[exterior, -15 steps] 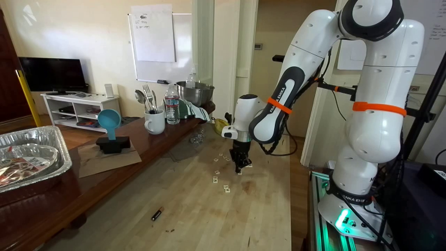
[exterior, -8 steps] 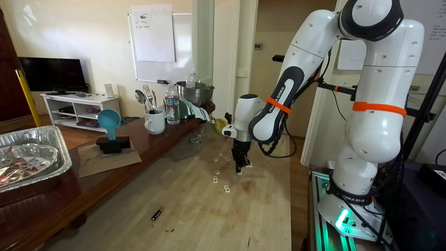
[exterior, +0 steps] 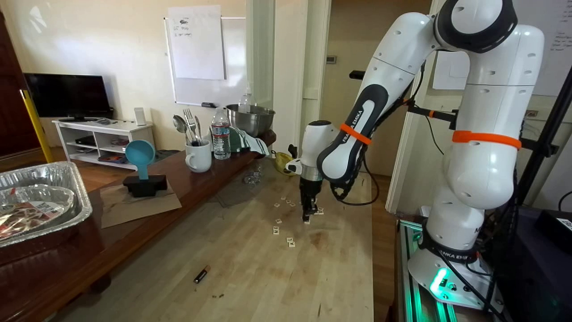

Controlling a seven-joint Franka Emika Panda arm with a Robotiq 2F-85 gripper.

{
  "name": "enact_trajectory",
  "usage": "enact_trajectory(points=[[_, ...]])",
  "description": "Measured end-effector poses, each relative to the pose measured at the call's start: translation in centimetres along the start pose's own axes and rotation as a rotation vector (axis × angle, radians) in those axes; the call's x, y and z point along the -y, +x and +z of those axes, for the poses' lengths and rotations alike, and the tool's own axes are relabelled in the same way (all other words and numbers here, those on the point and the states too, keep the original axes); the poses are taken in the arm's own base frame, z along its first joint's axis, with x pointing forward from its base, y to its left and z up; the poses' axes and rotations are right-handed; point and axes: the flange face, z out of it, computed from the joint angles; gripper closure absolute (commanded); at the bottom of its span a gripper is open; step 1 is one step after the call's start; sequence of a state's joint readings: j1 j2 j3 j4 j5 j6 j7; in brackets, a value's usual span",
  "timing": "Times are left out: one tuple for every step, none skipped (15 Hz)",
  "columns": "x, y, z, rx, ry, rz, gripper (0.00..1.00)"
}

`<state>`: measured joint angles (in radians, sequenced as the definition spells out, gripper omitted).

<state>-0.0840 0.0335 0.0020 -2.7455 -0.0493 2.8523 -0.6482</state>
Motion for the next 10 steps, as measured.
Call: enact_trajectory(points=[[-0.02, -0.01, 0.0, -0.001, 0.001, 0.024, 1.0], [-0.03, -0.03, 0.0, -0.001, 0.002, 0.049, 1.0], [-0.04, -0.03, 0.0, -0.002, 0.002, 0.073, 1.0], [-0.04, -0.03, 0.0, -0.002, 0.002, 0.098, 1.0], [-0.03, -0.02, 0.0, -0.002, 0.003, 0.125, 1.0], [-0.01, 0.0, 0.0, -0.002, 0.003, 0.152, 1.0], [0.03, 0.02, 0.0, -0.003, 0.004, 0.179, 1.0], [0.08, 0.07, 0.0, -0.003, 0.005, 0.206, 1.0], [0.16, 0.14, 0.0, -0.003, 0.005, 0.233, 1.0], [0.26, 0.21, 0.0, -0.003, 0.006, 0.26, 1.0]])
